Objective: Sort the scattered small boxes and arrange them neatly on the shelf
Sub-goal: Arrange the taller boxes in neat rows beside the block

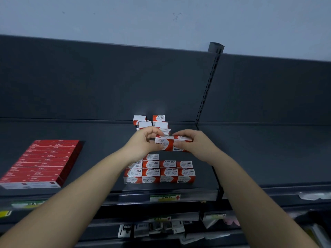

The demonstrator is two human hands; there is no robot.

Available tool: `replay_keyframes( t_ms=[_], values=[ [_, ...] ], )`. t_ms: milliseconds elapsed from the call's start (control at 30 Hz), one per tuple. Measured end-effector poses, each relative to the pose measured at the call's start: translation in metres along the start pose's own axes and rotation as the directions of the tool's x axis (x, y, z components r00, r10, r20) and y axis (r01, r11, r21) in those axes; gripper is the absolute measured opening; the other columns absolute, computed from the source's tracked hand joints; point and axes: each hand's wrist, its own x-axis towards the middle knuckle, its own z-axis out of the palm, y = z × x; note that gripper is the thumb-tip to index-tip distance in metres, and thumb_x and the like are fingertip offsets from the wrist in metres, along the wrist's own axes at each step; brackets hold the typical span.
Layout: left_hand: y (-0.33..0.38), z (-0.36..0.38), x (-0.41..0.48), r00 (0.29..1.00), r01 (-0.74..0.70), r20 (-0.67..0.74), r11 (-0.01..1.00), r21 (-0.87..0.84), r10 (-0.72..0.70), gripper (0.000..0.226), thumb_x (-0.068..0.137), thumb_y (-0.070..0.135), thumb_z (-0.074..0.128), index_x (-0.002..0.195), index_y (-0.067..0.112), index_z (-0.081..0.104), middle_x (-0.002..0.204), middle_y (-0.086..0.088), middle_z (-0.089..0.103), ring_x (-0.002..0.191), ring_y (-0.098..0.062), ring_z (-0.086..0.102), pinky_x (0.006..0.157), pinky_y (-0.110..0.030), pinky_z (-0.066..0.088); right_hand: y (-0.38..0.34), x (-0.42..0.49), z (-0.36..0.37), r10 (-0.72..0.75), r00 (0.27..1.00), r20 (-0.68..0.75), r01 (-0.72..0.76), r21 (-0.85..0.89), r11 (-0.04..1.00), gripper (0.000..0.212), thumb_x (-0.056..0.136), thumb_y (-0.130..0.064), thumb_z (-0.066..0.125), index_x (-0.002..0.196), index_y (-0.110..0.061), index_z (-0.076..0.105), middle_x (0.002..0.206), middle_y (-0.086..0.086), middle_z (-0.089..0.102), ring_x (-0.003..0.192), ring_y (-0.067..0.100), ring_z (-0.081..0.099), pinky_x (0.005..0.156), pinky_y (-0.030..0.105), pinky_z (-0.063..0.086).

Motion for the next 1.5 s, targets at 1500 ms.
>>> replay_keyframes(
  t_ms=[1500],
  values=[
    [-0.059,0.005,-0.023,0.994,-0.099,0.105,0.628,0.772,0.027,0.054,0.099,0.052,0.039,0.148,0.031,0.032,0.142,0.008,0.047,0.13,-0.013,0.042,0.109,-0.035,0.017,0.054,-0.014,0.048,-0.038,0.985,0.169,0.137,-0.623,0.77,0.062,0.097,-0.059,0.04,0.152,-0.036,0.023,0.157,-0.016,0.025,0.147,0.01,0.01,0.118,0.042,0.001]
  ],
)
